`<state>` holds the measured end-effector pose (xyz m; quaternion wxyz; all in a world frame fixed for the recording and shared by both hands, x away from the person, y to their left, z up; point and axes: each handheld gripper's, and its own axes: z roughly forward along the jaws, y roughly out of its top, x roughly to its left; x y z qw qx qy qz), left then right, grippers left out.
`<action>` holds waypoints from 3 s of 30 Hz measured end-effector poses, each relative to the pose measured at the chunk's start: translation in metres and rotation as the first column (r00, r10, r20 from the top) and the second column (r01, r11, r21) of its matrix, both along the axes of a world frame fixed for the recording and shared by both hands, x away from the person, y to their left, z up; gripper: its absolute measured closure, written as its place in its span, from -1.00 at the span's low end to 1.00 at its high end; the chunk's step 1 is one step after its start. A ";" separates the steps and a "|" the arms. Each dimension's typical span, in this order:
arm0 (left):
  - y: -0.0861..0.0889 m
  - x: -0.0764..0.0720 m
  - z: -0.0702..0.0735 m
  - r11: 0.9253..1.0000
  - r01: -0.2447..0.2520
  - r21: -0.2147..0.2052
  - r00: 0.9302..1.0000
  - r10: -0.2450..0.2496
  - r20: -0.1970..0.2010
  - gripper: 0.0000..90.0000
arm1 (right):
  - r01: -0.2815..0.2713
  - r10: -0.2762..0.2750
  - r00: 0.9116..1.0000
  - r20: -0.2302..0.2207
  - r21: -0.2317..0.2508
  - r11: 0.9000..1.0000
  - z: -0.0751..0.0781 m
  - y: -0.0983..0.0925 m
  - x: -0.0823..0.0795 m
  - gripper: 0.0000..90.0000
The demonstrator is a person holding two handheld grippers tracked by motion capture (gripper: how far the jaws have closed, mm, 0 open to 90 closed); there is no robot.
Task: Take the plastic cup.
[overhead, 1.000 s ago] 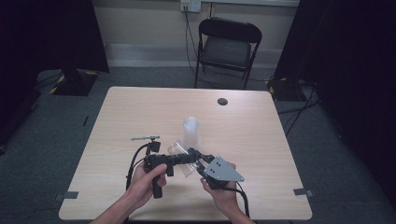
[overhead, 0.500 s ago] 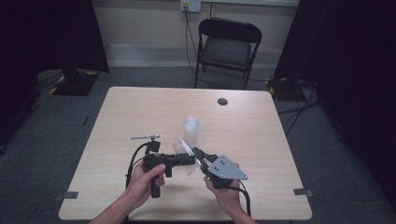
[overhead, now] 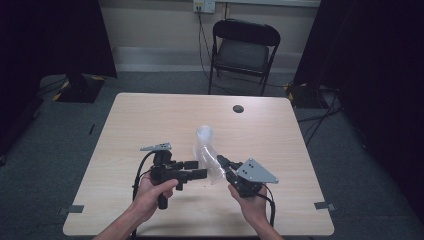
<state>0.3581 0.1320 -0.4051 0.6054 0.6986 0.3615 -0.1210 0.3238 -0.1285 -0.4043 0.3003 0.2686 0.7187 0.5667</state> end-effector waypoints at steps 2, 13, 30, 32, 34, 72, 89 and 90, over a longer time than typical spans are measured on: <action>0.000 -0.002 0.002 0.999 -0.014 0.040 0.999 0.012 0.046 -0.51 | 0.002 -0.002 1.000 -0.022 0.010 1.000 0.003 -0.004 0.001 1.00; 0.006 -0.009 0.000 0.989 -0.063 0.137 0.982 0.036 0.187 -0.50 | -0.030 0.039 0.986 -0.161 0.059 0.998 0.008 -0.018 0.008 1.00; 0.010 -0.015 -0.013 0.959 -0.052 0.277 0.961 -0.027 0.274 -0.55 | -0.134 0.132 0.908 -0.397 0.023 0.991 0.001 -0.019 0.018 1.00; 0.010 -0.017 -0.014 0.952 -0.049 0.302 0.956 -0.043 0.290 -0.56 | -0.147 0.141 0.899 -0.414 0.019 0.989 0.001 -0.019 0.019 1.00; 0.010 -0.018 -0.015 0.950 -0.035 0.311 0.949 -0.066 0.308 -0.60 | -0.158 0.151 0.886 -0.438 0.020 0.987 0.000 -0.019 0.021 1.00; -0.038 -0.048 -0.042 0.773 -0.075 0.630 0.741 -0.379 0.554 -0.59 | -0.364 0.216 0.635 -0.741 -0.042 0.930 -0.025 0.012 0.036 1.00; -0.047 -0.058 -0.044 0.792 -0.099 0.603 0.711 -0.368 0.600 -0.53 | -0.349 0.195 0.614 -0.764 -0.041 0.936 -0.029 0.024 0.039 0.98; -0.047 -0.058 -0.043 0.801 -0.088 0.592 0.714 -0.364 0.599 -0.51 | -0.345 0.195 0.614 -0.765 -0.038 0.938 -0.030 0.024 0.040 0.98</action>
